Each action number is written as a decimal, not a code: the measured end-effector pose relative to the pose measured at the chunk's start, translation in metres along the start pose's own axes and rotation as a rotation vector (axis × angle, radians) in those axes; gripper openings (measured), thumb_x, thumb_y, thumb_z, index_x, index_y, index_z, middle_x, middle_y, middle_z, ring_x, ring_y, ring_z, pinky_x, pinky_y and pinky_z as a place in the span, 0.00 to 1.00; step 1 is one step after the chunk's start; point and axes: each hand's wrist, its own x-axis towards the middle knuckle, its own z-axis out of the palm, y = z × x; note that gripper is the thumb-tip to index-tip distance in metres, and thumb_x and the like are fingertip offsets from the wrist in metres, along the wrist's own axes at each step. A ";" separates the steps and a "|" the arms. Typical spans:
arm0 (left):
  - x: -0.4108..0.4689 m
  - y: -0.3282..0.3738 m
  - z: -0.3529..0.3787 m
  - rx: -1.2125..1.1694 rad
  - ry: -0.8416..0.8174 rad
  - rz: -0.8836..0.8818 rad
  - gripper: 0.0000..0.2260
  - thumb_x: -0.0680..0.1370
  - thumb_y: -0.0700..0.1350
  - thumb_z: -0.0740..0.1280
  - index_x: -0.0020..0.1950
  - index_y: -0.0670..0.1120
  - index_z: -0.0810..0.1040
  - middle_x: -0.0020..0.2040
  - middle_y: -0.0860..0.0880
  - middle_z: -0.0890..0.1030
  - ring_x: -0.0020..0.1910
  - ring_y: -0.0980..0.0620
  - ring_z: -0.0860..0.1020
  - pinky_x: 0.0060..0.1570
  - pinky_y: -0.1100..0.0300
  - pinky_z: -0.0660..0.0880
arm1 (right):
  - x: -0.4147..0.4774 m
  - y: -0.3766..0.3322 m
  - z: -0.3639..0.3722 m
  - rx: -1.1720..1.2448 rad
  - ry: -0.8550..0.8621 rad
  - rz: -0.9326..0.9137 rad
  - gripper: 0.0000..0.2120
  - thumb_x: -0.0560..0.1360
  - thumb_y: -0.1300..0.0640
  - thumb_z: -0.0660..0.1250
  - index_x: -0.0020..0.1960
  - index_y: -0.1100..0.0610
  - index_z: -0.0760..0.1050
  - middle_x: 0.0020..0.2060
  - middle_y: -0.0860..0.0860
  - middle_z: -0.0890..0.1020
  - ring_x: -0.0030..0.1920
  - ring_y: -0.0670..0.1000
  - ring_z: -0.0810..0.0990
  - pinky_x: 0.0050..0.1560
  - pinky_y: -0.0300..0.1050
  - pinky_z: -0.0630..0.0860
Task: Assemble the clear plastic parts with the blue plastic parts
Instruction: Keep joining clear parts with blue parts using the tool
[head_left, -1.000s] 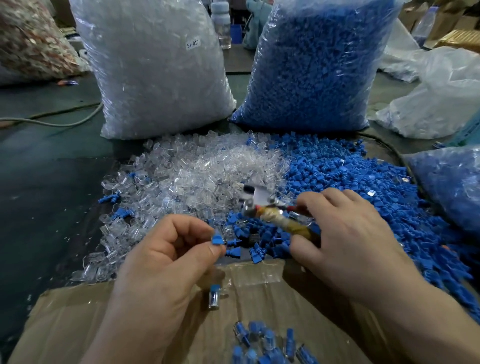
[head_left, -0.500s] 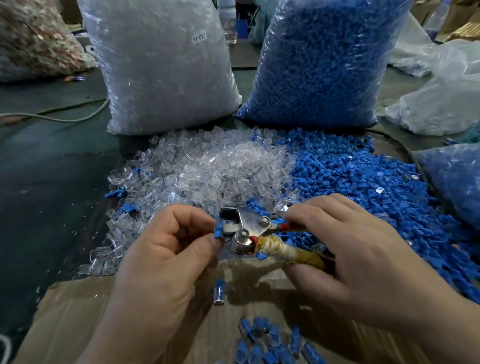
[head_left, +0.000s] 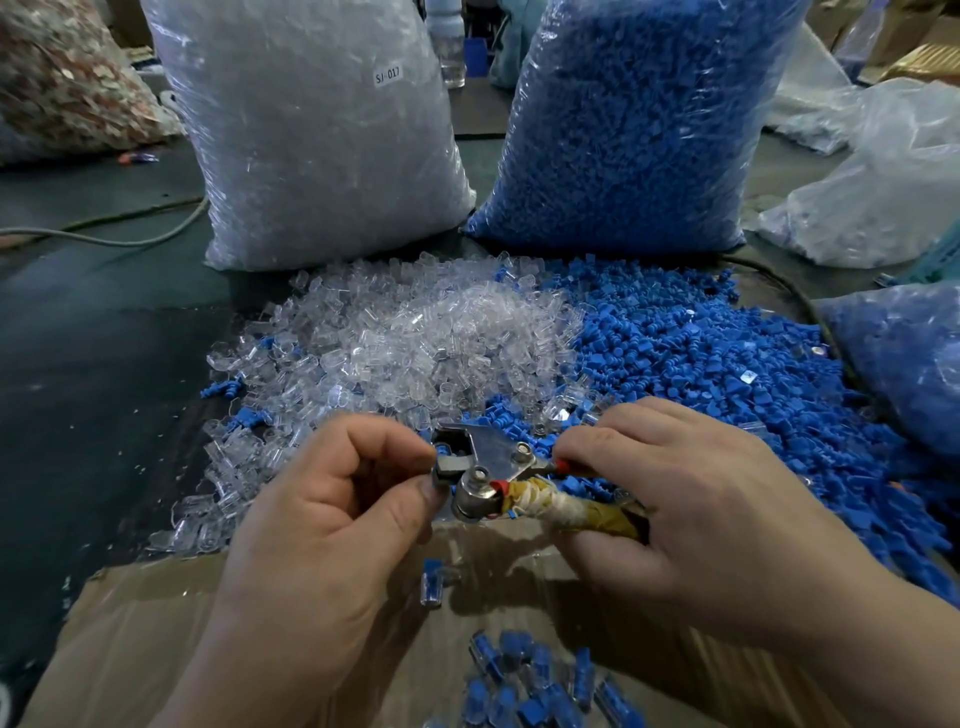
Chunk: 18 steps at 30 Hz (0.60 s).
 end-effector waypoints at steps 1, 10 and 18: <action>0.000 0.001 0.000 -0.012 0.000 -0.004 0.11 0.61 0.56 0.72 0.42 0.56 0.82 0.36 0.46 0.82 0.31 0.55 0.79 0.30 0.65 0.77 | 0.000 -0.001 0.000 0.001 0.001 0.002 0.22 0.69 0.37 0.60 0.56 0.47 0.78 0.40 0.42 0.76 0.41 0.46 0.75 0.38 0.41 0.74; 0.000 -0.008 0.002 0.327 0.038 -0.042 0.09 0.71 0.46 0.73 0.46 0.61 0.80 0.35 0.54 0.83 0.34 0.55 0.80 0.34 0.62 0.77 | 0.000 0.007 0.008 -0.044 0.031 0.056 0.27 0.68 0.33 0.60 0.60 0.46 0.77 0.45 0.41 0.78 0.46 0.47 0.76 0.46 0.42 0.74; -0.001 -0.008 0.004 0.384 0.085 -0.095 0.11 0.73 0.46 0.72 0.46 0.64 0.79 0.36 0.56 0.84 0.35 0.55 0.81 0.34 0.64 0.73 | 0.001 0.017 0.005 0.032 -0.033 0.045 0.24 0.67 0.33 0.63 0.59 0.43 0.77 0.48 0.38 0.77 0.51 0.43 0.73 0.54 0.40 0.70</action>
